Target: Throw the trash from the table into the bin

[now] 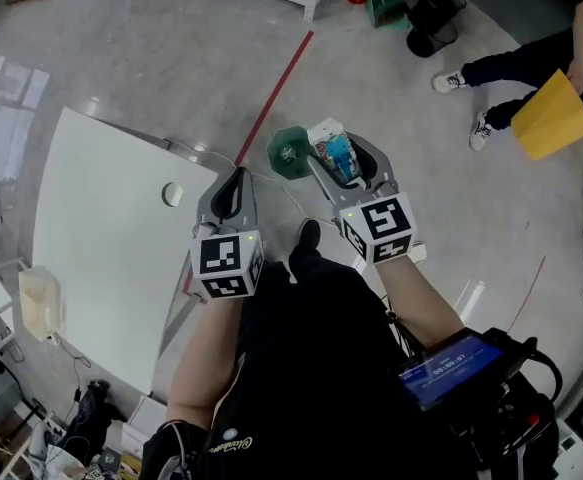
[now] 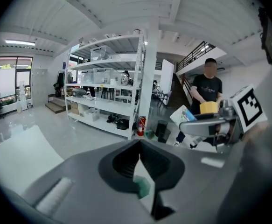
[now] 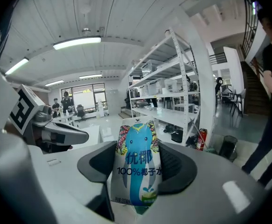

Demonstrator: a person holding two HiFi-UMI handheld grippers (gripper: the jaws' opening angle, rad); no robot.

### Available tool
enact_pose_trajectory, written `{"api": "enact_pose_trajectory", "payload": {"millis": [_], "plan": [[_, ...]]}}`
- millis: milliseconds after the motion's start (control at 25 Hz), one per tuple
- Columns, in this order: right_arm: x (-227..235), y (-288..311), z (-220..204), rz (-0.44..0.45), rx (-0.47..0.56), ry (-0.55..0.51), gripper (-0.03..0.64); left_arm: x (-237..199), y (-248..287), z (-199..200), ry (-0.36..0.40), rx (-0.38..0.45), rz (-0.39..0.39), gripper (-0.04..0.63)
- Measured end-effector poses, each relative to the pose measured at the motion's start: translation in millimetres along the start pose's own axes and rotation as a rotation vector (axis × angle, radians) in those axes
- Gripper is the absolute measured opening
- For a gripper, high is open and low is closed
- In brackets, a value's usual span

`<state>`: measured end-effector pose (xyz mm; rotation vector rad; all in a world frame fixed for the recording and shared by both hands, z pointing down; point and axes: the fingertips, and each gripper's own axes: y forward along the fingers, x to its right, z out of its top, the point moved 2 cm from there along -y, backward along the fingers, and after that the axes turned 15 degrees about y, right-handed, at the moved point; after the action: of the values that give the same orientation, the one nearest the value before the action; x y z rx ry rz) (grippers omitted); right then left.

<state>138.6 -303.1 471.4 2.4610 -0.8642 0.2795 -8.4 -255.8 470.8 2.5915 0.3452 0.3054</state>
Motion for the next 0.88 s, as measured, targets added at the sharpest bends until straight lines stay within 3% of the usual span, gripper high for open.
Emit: {"api": "enact_pose_trajectory", "payload": {"millis": [480, 680, 880], "plan": [[12, 10, -28, -0.108, -0.077, 0.116, 0.252, 29, 44, -2, 0.020, -0.106, -0.179, 0.008], [64, 97, -123, -0.170, -0.172, 0.169, 0.252, 14, 103, -61, 0.015, -0.181, -0.211, 0.008], [92, 160, -192, -0.226, -0.275, 0.173, 0.250, -1, 117, -102, -0.001, -0.249, -0.208, 0.008]]}}
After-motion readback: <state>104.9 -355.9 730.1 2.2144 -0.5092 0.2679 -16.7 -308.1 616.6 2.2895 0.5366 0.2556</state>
